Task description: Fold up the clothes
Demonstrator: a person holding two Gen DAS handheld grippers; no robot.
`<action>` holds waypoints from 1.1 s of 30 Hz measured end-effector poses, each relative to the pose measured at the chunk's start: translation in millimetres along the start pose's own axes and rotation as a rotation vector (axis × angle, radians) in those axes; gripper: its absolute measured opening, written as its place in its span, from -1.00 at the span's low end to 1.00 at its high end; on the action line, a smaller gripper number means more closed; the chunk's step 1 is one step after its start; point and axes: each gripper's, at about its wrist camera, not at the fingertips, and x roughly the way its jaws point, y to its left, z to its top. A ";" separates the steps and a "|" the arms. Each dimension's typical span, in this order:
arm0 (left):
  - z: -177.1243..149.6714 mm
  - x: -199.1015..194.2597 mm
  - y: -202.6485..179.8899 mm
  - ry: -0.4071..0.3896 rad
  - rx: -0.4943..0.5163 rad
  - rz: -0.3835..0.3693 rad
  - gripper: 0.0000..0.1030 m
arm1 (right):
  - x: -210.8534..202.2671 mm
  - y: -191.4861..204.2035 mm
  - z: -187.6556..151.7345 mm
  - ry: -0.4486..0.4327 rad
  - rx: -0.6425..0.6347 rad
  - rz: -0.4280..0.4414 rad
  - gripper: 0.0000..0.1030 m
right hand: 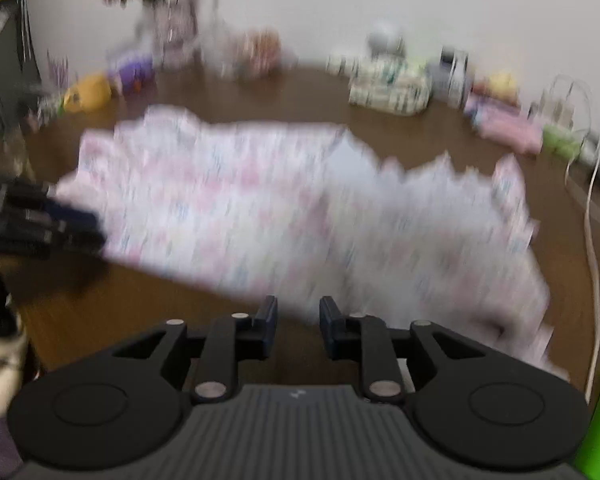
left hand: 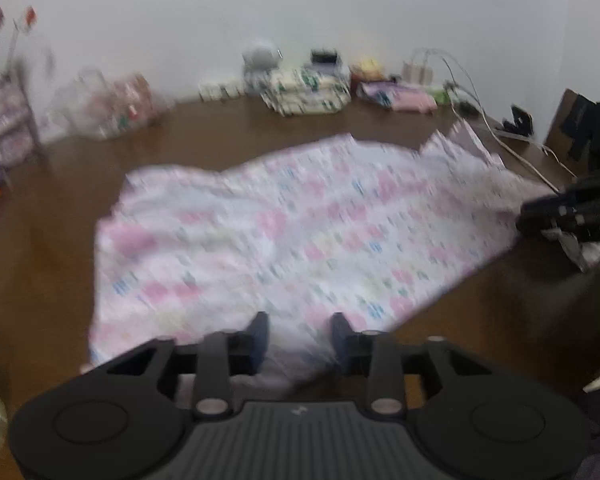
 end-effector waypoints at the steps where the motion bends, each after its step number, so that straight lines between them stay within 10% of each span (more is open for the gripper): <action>1: 3.2 -1.2 0.2 -0.016 0.001 0.019 0.15 | 4.8 -2.9 8.5 -0.026 -0.005 -0.017 -0.36; 9: 0.6 27.1 11.7 0.029 -0.067 0.108 0.18 | 68.9 -18.9 14.2 0.052 -0.013 -0.073 -0.31; 23: 0.0 22.6 47.7 0.029 -0.122 0.021 0.17 | 32.8 -14.1 -12.3 0.157 0.058 -0.077 -0.29; 28: 54.5 -2.6 63.8 -0.096 -0.094 0.073 0.45 | 7.9 -24.6 40.1 0.033 -0.012 -0.059 -0.15; 33: 120.8 68.6 95.8 0.015 -0.153 0.133 0.49 | 69.7 -49.8 126.6 0.072 -0.095 0.071 0.00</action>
